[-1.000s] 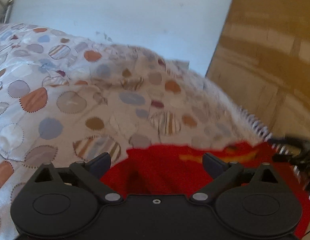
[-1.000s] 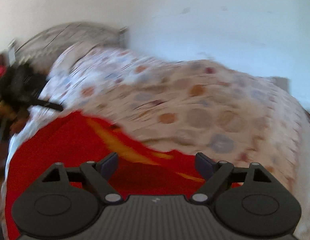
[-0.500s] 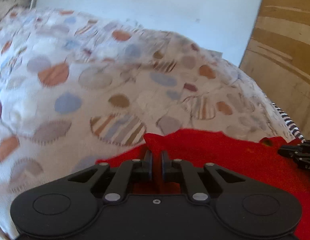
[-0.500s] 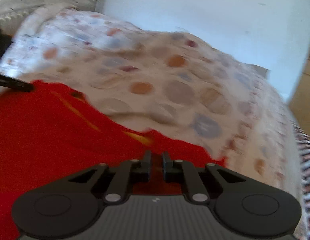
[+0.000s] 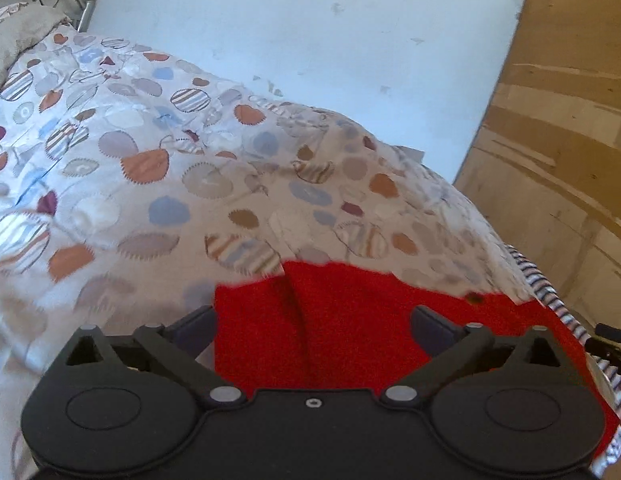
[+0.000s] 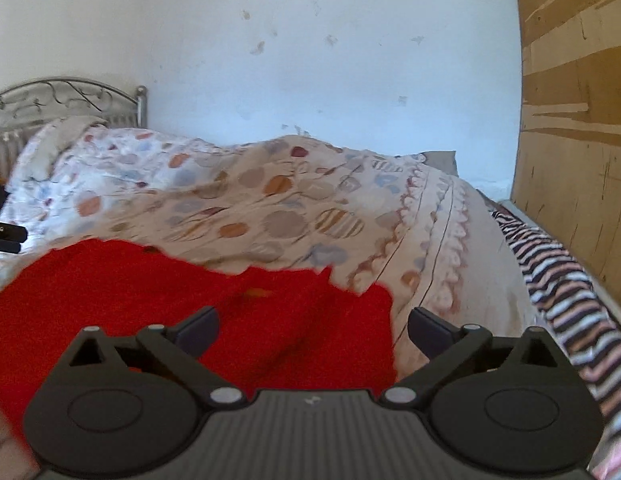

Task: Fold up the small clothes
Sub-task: 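Open both tools and release the sweater on the duvet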

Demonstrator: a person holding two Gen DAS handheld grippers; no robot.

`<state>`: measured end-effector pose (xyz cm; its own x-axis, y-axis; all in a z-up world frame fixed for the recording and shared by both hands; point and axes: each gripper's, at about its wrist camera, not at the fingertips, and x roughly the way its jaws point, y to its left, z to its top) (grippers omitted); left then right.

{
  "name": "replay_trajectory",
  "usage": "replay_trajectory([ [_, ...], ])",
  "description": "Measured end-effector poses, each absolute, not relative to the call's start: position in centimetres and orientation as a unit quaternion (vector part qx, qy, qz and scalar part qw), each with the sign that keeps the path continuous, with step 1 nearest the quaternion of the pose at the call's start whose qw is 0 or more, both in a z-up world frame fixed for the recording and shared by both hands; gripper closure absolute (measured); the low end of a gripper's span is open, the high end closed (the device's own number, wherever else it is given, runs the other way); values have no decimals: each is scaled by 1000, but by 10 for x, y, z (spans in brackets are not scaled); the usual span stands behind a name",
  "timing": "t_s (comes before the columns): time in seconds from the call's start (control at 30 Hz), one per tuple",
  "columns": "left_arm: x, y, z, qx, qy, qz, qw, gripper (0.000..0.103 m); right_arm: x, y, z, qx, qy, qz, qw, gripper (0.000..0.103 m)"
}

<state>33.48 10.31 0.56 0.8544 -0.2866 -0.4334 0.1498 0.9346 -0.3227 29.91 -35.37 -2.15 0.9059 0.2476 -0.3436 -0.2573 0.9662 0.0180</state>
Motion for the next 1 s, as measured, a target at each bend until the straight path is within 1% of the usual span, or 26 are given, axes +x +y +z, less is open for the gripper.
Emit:
replay_trajectory([
  [0.1,305,102,-4,-146,263,-124,946,1,273,-349,-31,20,166,134,977,2],
  [0.17,289,101,-12,-151,278,-129,940,1,264,-347,-37,45,169,143,974,14],
  [0.2,283,101,-17,-156,283,-129,938,6,262,-344,-40,53,175,144,973,30],
  [0.23,279,102,-21,-163,288,-128,935,10,261,-344,-42,59,179,139,972,55],
  [0.27,277,102,-26,-172,298,-128,930,26,260,-343,-44,68,185,130,972,72],
  [0.3,277,102,-29,-180,313,-124,924,50,259,-344,-45,87,190,118,971,86],
  [0.33,277,103,-32,-187,329,-113,918,62,256,-347,-46,109,191,113,969,87],
  [0.37,275,105,-33,-198,338,-108,914,76,253,-350,-46,130,192,109,967,88],
  [0.43,271,110,-36,-225,340,-112,906,85,250,-354,-47,143,193,95,966,92],
  [0.47,269,111,-37,-232,340,-118,904,98,248,-354,-49,141,193,88,967,92],
  [0.6,262,106,-39,-200,337,-86,916,98,239,-353,-60,141,199,64,968,94],
  [0.77,260,106,-43,-220,344,-69,910,98,235,-354,-63,160,196,57,966,92],
  [0.83,258,106,-40,-223,343,-69,910,95,233,-355,-61,168,192,58,965,90],
  [0.9,255,103,-36,-205,339,-60,916,89,229,-355,-59,164,187,51,967,88],
  [0.97,249,104,-33,-199,337,-55,918,87,224,-355,-58,166,182,49,968,86],
  [1.0,247,104,-32,-200,337,-53,918,81,221,-355,-58,165,180,48,969,86],
])
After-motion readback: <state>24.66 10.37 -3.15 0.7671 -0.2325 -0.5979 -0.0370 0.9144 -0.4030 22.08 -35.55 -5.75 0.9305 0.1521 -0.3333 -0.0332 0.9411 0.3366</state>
